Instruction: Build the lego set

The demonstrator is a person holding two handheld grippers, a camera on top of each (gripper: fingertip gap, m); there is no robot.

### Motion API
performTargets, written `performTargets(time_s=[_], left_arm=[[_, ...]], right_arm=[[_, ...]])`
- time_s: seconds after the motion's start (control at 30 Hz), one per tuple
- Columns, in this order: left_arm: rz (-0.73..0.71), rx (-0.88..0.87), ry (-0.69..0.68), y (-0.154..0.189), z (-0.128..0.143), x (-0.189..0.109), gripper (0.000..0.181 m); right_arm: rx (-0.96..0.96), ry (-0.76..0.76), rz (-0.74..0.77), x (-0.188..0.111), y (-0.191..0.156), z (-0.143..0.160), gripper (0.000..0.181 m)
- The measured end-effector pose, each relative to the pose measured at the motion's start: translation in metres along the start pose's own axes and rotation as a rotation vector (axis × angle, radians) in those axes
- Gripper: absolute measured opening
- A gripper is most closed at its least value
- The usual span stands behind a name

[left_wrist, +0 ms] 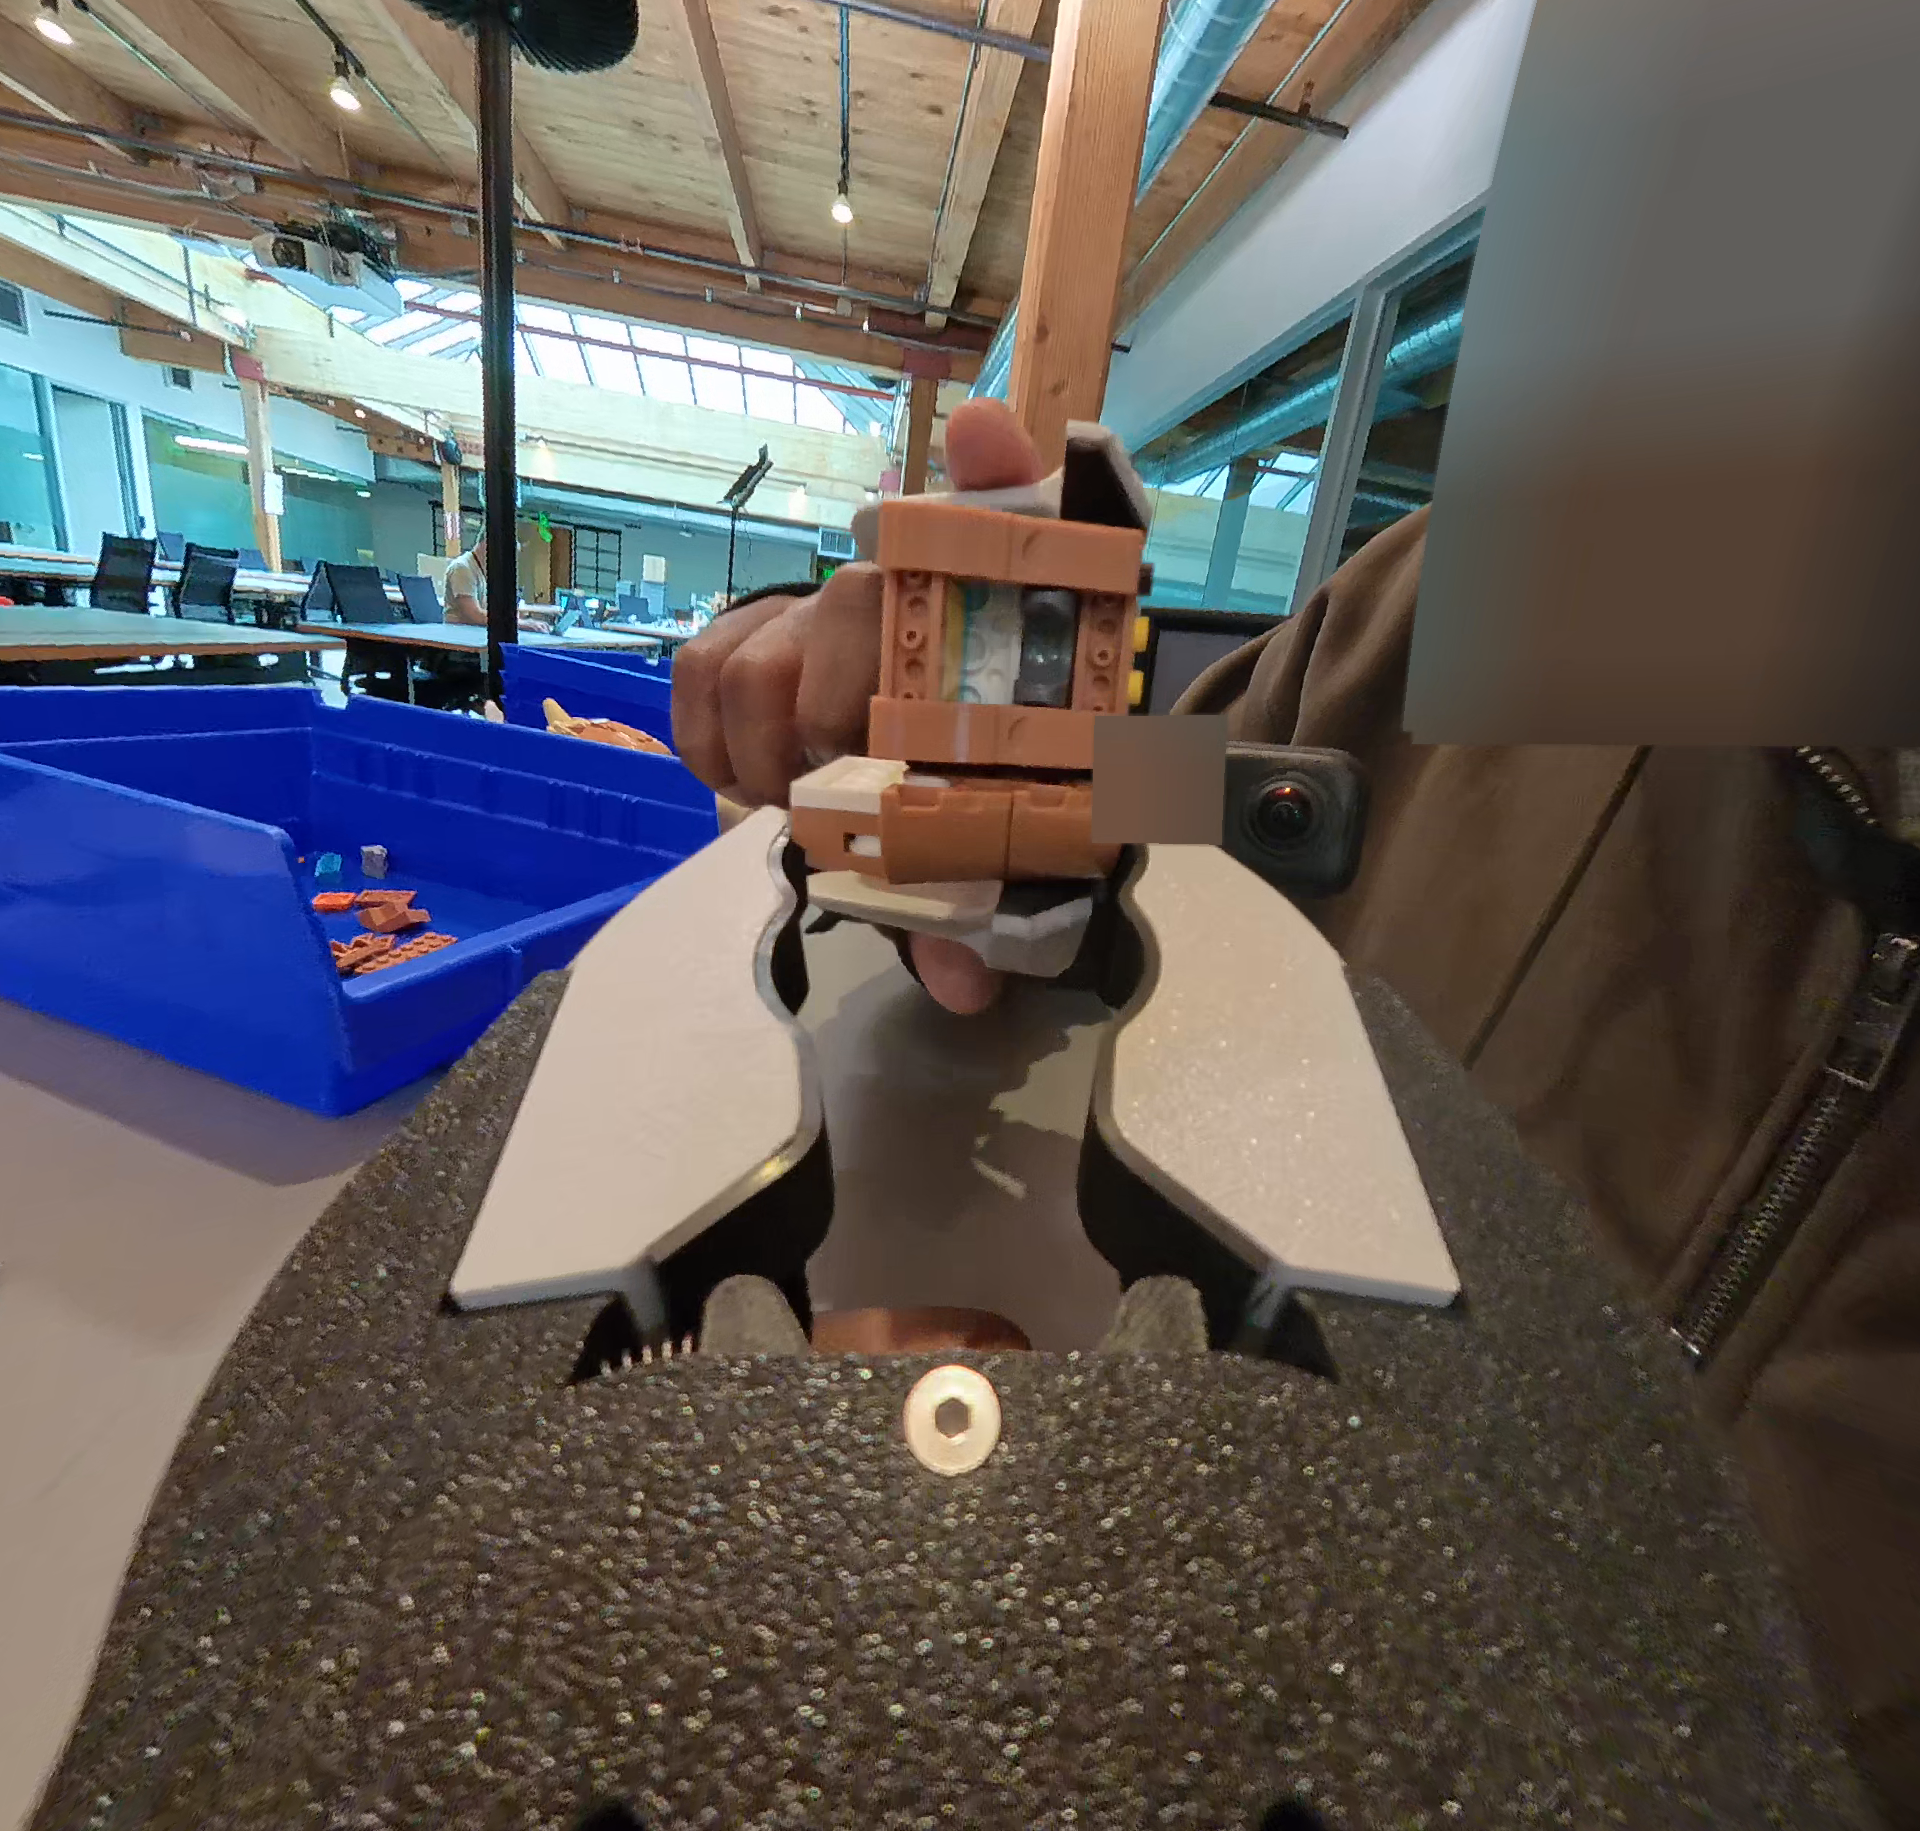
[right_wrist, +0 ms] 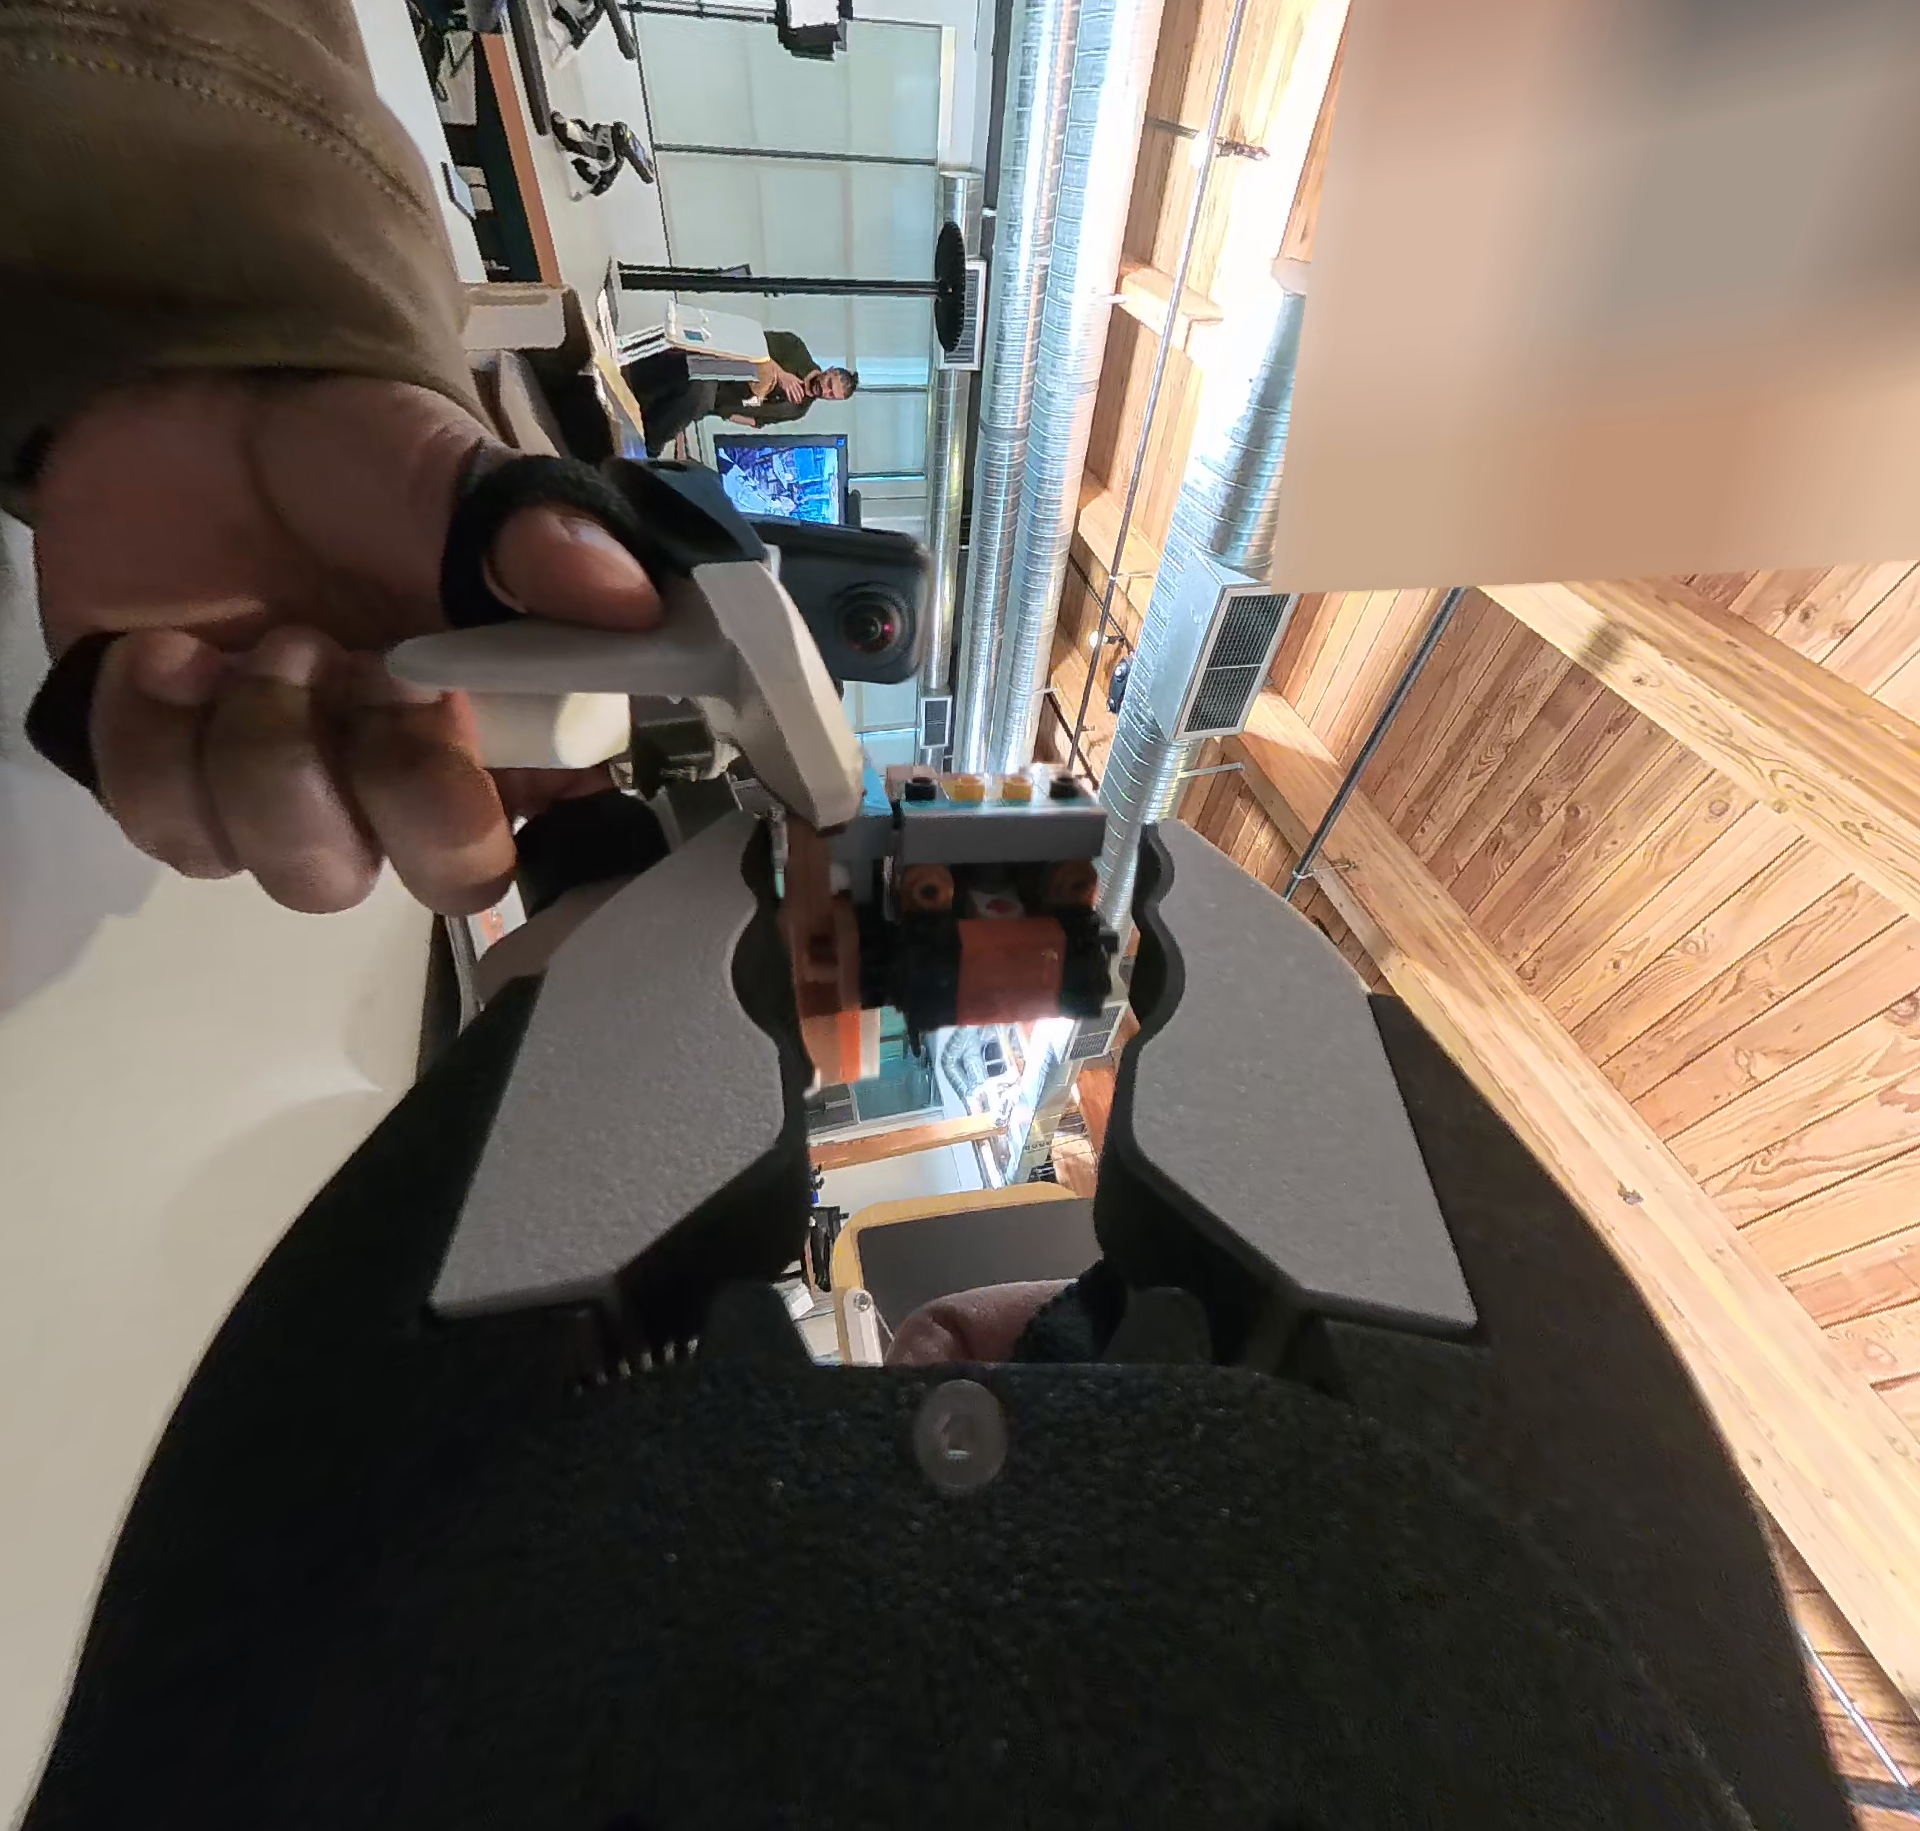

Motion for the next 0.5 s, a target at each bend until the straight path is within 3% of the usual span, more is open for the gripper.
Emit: performTargets(time_s=[0.27,0.37,0.5], left_arm=[[-0.063,0.052,0.025,-0.001,-0.005,-0.007,0.057],[-0.096,0.076,0.009,-0.001,-0.005,-0.008,0.057],[-0.128,0.096,0.002,-0.002,-0.006,-0.008,0.057]], right_arm=[[0.087,-0.018,-0.048,-0.007,0.009,0.004,0.071],[0.295,-0.079,-0.118,-0.014,0.020,0.012,0.068],[0.712,-0.251,-0.284,-0.012,0.043,0.030,0.063]])
Point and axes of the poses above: each gripper's, where its closed fingertips meet, x out along the fingers, z out of its underside, y = z × x across the jaws, the point moved 10 cm from there along -x, back along the fingers, and after that the axes turned 11 degrees about z, right-handed, at the moved point
